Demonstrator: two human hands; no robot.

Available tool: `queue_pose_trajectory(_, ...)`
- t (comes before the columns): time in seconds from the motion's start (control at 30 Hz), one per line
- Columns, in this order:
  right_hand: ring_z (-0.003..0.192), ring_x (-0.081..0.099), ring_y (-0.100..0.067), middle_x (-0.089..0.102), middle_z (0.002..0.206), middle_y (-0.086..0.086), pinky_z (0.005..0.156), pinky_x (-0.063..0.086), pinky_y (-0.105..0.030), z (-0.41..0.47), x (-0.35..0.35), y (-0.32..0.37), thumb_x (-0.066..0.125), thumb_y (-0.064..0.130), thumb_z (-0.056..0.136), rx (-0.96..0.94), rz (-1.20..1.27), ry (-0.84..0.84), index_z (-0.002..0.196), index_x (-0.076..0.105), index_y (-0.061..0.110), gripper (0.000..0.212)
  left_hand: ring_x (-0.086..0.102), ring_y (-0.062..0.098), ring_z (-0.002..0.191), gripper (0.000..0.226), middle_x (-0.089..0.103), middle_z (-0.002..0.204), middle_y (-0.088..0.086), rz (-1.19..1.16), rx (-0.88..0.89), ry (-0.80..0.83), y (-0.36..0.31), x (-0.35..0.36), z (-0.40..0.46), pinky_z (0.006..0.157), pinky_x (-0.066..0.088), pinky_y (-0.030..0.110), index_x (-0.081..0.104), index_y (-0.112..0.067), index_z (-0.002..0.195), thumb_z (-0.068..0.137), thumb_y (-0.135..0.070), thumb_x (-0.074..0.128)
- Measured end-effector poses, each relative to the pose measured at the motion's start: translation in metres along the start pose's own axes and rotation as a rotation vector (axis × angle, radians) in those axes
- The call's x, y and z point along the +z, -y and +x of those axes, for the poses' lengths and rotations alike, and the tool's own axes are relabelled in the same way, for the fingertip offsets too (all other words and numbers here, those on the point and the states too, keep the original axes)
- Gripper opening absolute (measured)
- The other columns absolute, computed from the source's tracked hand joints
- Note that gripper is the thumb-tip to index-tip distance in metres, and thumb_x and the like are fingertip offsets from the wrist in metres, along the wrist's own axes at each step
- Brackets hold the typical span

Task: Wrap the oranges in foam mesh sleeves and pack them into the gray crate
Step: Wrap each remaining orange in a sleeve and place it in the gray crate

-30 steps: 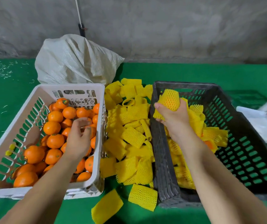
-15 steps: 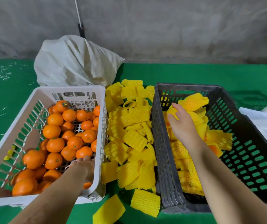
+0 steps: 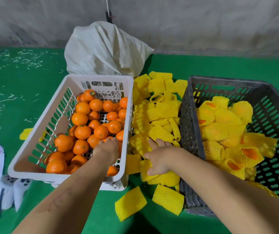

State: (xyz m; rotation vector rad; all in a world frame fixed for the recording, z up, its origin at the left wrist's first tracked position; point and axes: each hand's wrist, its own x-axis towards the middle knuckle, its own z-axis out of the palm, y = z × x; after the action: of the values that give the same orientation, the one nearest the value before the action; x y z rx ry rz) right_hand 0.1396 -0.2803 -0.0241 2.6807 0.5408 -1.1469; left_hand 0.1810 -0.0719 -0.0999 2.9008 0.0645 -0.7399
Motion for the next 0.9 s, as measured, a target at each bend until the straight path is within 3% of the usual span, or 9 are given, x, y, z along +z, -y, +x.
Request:
queue_pose_trajectory(0.1,0.155,-0.01,-0.042,-0.013,0.17,-0.015,0.124,0.01,-0.056,0.007,0.003,0.002,0.054,0.048,0.101,0.0,-0.068,0.086,0.155,0.042,0.029,0.058,0.058,0.037,0.117,0.053,0.045,0.14,0.014,-0.054,0.075,-0.115,0.0,-0.006,-0.005,0.088,0.055,0.046,0.038,-0.014,0.148,0.104,-0.027,0.064)
queue_pose_trajectory(0.17,0.155,-0.006,-0.041,-0.003,0.171,-0.012,0.122,0.014,-0.055,0.01,0.009,-0.003,0.055,0.044,0.101,-0.023,-0.084,0.164,0.151,0.048,0.031,0.051,0.061,0.037,0.111,0.061,0.038,0.146,0.016,-0.14,0.078,-0.175,0.001,-0.008,-0.007,0.077,0.053,0.04,0.03,-0.012,0.156,0.106,-0.027,0.061)
queue_pose_trajectory(0.27,0.155,0.004,-0.039,0.015,0.169,-0.009,0.119,0.024,-0.054,0.014,0.015,-0.008,0.053,0.041,0.103,-0.024,-0.106,0.244,0.152,0.047,0.027,0.051,0.057,0.041,0.125,0.078,0.025,0.16,0.018,-0.268,0.088,-0.25,0.002,-0.008,-0.006,0.085,0.051,0.037,0.012,-0.01,0.167,0.107,-0.024,0.059)
queue_pose_trajectory(0.37,0.151,0.017,-0.041,0.023,0.164,-0.014,0.116,0.031,-0.053,0.022,0.019,-0.008,0.049,0.029,0.103,0.032,-0.048,0.188,0.154,0.041,0.021,0.052,0.052,0.04,0.133,0.079,0.029,0.16,0.017,-0.376,0.121,-0.341,0.004,-0.011,-0.007,0.104,0.05,0.044,0.022,-0.01,0.166,0.103,-0.03,0.066)
queue_pose_trajectory(0.53,0.15,0.016,-0.037,0.027,0.159,-0.01,0.119,0.03,-0.051,0.026,0.024,-0.005,0.057,0.034,0.093,-0.006,0.045,0.143,0.129,0.063,0.03,0.037,0.05,0.031,0.127,0.08,0.046,0.145,0.011,-0.382,0.196,-0.526,0.009,-0.016,-0.012,0.098,0.053,0.045,0.044,-0.015,0.159,0.094,-0.048,0.076)
queue_pose_trajectory(0.67,0.153,0.012,-0.037,0.023,0.165,-0.012,0.117,0.028,-0.048,0.026,0.033,0.004,0.057,0.043,0.096,0.035,-0.086,0.2,0.151,0.041,0.016,0.063,0.05,0.03,0.126,0.077,0.047,0.143,0.009,-0.425,0.16,-0.597,0.007,-0.017,-0.013,0.096,0.054,0.044,0.045,-0.017,0.158,0.093,-0.047,0.073)
queue_pose_trajectory(0.77,0.149,0.022,-0.039,0.035,0.158,-0.017,0.118,0.029,-0.05,0.026,0.026,-0.003,0.051,0.044,0.101,0.067,-0.048,0.154,0.141,0.049,0.009,0.053,0.052,0.025,0.124,0.075,0.048,0.14,0.005,-0.51,0.19,-0.614,0.007,-0.018,-0.012,0.093,0.055,0.042,0.046,-0.017,0.158,0.094,-0.047,0.073)
queue_pose_trajectory(0.83,0.146,0.024,-0.041,0.037,0.154,-0.02,0.119,0.029,-0.052,0.025,0.02,-0.009,0.05,0.041,0.101,0.049,0.013,0.103,0.137,0.052,0.008,0.049,0.052,0.017,0.12,0.074,0.047,0.136,0.0,-0.618,0.227,-0.631,0.007,-0.02,-0.014,0.093,0.055,0.036,0.047,-0.018,0.157,0.094,-0.046,0.074)
queue_pose_trajectory(0.9,0.146,0.025,-0.041,0.037,0.153,-0.018,0.117,0.029,-0.048,0.021,0.016,-0.006,0.051,0.039,0.1,0.028,0.031,0.134,0.139,0.053,0.012,0.047,0.05,0.003,0.115,0.072,0.045,0.131,-0.007,-0.761,0.254,-0.647,0.007,-0.023,-0.019,0.094,0.049,0.02,0.047,-0.02,0.157,0.095,-0.045,0.075)
